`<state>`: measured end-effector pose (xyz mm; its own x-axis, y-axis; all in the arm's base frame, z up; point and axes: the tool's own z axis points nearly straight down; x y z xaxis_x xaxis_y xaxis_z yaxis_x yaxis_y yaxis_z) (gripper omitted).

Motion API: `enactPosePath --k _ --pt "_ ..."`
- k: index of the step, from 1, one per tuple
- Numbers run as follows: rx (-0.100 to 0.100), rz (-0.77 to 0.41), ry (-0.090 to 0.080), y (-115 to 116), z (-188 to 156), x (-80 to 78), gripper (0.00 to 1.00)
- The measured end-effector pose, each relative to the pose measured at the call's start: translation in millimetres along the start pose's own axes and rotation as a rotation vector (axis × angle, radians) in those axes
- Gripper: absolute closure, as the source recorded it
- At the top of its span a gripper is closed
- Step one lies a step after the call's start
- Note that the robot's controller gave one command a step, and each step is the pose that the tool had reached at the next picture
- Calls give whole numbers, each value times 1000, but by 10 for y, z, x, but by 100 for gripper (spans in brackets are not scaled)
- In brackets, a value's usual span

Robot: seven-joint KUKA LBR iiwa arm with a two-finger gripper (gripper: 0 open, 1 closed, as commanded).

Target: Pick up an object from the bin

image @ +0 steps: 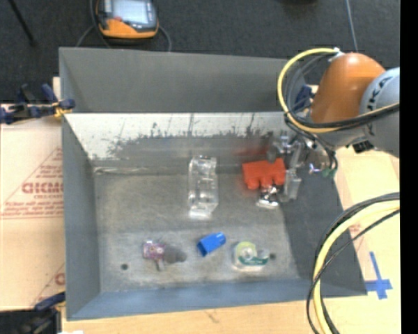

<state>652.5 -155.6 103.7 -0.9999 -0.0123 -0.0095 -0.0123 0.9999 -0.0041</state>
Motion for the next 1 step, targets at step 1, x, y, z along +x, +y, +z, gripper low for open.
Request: enactPosePath --k 1 --pt "-4 156 1 58 -74 -36 0"
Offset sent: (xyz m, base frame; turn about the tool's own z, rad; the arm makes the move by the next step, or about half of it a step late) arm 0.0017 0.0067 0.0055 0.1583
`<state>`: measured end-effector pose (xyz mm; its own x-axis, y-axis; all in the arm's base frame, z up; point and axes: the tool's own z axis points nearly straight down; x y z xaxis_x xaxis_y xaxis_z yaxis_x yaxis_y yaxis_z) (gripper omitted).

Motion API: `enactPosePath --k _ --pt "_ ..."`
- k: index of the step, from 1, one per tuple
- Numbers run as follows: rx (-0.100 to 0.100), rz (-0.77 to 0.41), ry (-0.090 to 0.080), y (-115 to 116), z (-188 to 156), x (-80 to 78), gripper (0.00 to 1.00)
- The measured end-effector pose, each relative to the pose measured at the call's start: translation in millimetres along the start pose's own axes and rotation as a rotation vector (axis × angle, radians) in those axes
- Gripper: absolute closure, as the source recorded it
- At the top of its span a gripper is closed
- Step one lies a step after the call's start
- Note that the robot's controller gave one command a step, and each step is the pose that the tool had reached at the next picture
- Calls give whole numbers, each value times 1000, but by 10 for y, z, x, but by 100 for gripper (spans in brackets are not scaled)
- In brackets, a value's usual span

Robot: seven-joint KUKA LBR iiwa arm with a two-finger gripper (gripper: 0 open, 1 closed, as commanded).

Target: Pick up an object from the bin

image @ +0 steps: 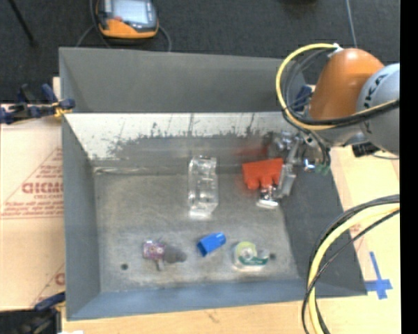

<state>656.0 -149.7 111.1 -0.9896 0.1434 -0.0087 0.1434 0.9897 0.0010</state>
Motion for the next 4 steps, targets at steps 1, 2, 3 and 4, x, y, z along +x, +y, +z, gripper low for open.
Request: enactPosePath --k 1,2,3,4 --pt "2 403 6 109 385 106 0" --pt "2 551 0 436 376 188 0" --pt "-1 548 -9 437 333 156 100" --pt "2 543 -1 426 -10 128 100"
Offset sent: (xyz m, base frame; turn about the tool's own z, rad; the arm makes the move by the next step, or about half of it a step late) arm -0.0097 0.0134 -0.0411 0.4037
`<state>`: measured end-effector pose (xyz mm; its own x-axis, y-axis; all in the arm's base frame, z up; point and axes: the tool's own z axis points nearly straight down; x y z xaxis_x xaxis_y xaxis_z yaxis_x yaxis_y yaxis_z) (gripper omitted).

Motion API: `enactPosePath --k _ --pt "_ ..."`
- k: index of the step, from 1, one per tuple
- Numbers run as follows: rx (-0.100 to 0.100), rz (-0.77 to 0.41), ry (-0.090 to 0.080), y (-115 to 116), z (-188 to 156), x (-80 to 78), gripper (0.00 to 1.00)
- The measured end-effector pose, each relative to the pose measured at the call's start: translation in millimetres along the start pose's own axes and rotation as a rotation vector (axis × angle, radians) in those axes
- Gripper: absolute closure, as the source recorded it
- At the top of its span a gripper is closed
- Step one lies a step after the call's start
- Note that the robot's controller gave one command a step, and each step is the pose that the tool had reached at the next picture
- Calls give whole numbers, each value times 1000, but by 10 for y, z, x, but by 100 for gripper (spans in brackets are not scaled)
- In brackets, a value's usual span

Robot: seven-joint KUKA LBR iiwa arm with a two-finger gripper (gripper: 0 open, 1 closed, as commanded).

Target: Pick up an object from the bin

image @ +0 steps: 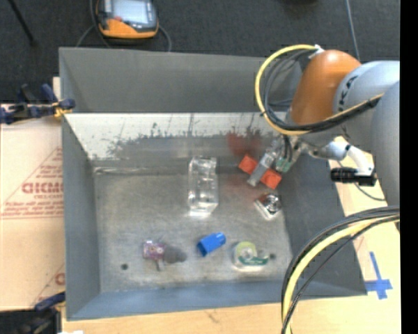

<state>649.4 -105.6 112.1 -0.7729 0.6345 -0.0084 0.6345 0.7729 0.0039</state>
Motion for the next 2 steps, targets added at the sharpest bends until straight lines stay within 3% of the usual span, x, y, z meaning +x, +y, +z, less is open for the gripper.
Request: enactPosePath --k 1,2 --pt "-2 -4 -2 6 -678 -36 100" --pt "1 -7 2 6 -790 -55 100"
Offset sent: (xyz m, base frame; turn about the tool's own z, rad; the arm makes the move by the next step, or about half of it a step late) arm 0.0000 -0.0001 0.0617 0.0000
